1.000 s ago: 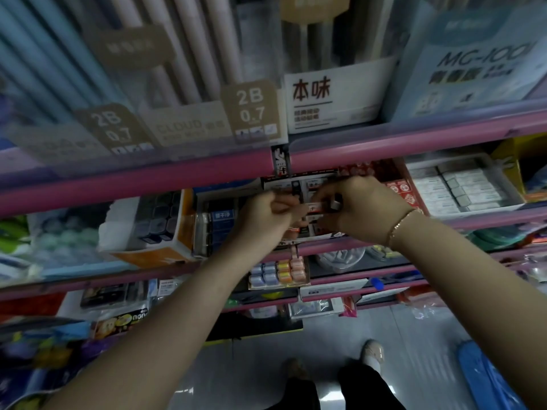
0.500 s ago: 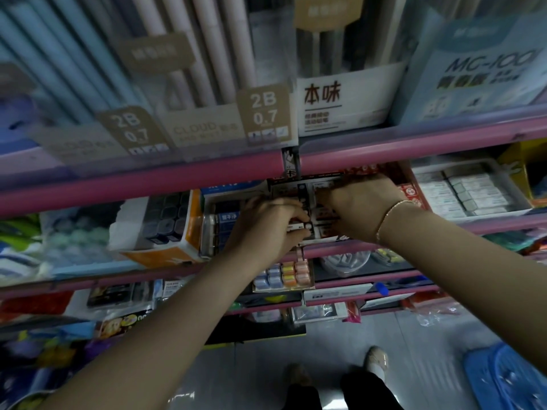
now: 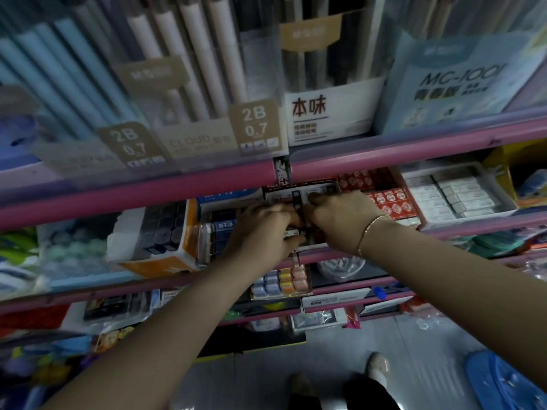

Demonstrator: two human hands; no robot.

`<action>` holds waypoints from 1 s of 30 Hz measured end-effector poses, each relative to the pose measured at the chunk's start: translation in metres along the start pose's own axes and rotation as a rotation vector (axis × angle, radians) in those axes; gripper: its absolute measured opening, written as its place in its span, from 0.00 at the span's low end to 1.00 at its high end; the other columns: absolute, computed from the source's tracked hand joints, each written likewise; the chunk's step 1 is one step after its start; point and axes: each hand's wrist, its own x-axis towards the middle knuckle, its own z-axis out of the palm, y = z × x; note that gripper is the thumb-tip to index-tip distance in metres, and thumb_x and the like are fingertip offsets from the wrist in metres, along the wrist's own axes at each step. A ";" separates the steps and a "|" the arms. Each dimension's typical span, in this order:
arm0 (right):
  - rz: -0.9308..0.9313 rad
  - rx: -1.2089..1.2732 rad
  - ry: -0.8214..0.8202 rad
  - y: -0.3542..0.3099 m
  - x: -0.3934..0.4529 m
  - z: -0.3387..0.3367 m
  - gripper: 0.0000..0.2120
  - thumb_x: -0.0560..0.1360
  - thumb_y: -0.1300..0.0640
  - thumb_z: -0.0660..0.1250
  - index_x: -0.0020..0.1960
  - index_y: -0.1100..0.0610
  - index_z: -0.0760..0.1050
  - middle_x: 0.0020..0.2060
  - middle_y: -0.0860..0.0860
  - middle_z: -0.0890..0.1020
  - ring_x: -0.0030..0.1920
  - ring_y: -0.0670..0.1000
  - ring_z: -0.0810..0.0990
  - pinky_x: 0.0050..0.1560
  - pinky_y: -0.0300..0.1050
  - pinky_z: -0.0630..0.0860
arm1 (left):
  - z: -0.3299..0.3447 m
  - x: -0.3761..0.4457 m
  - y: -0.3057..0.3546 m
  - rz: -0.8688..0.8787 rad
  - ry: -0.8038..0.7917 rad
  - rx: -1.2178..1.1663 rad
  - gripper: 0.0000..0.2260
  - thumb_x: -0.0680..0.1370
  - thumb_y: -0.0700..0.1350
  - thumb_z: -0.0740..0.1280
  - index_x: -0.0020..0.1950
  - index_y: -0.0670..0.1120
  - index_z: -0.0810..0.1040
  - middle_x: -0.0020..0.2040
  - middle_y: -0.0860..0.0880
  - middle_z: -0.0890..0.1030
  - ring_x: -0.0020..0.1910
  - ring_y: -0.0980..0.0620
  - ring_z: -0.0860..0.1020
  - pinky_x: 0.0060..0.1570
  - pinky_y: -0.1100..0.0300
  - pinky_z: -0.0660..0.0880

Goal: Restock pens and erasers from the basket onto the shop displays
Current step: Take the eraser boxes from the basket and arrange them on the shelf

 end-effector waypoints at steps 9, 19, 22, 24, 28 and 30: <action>0.592 1.868 0.165 0.007 -0.014 -0.007 0.12 0.72 0.68 0.61 0.33 0.58 0.77 0.30 0.55 0.77 0.31 0.52 0.75 0.32 0.43 0.72 | -0.015 -0.001 0.010 -0.259 0.081 -0.651 0.05 0.78 0.43 0.66 0.51 0.51 0.81 0.46 0.59 0.80 0.41 0.69 0.78 0.41 0.77 0.69; 0.643 2.262 0.309 -0.002 -0.029 -0.009 0.05 0.71 0.70 0.67 0.43 0.62 0.75 0.36 0.56 0.83 0.38 0.52 0.84 0.39 0.41 0.81 | -0.021 -0.011 0.022 -0.362 -0.064 -1.202 0.04 0.76 0.41 0.68 0.48 0.48 0.80 0.45 0.50 0.85 0.45 0.54 0.83 0.50 0.63 0.79; 0.761 2.111 0.411 -0.009 -0.028 -0.006 0.12 0.68 0.68 0.72 0.49 0.62 0.72 0.39 0.60 0.82 0.39 0.56 0.83 0.43 0.47 0.82 | -0.018 -0.012 0.021 -0.360 -0.048 -1.233 0.06 0.76 0.39 0.69 0.51 0.46 0.79 0.42 0.50 0.86 0.42 0.54 0.84 0.44 0.66 0.79; 0.814 1.970 0.409 -0.013 -0.026 -0.003 0.14 0.68 0.66 0.73 0.49 0.60 0.71 0.38 0.58 0.81 0.39 0.57 0.83 0.44 0.50 0.82 | -0.016 -0.012 0.021 -0.379 -0.035 -1.255 0.07 0.75 0.38 0.70 0.51 0.47 0.78 0.41 0.50 0.85 0.41 0.53 0.84 0.40 0.68 0.78; 0.768 1.506 0.355 -0.012 -0.024 -0.002 0.10 0.69 0.64 0.73 0.46 0.56 0.74 0.41 0.55 0.81 0.45 0.58 0.82 0.48 0.52 0.80 | -0.012 -0.007 0.015 -0.291 -0.044 -0.994 0.11 0.76 0.39 0.69 0.45 0.57 0.79 0.38 0.56 0.84 0.40 0.60 0.82 0.42 0.68 0.77; 0.662 1.218 0.309 -0.008 -0.026 -0.002 0.07 0.70 0.61 0.72 0.42 0.52 0.76 0.38 0.50 0.80 0.40 0.52 0.81 0.41 0.38 0.78 | -0.009 -0.002 0.011 -0.221 -0.039 -0.797 0.12 0.76 0.39 0.69 0.44 0.59 0.80 0.39 0.59 0.82 0.40 0.65 0.80 0.41 0.72 0.75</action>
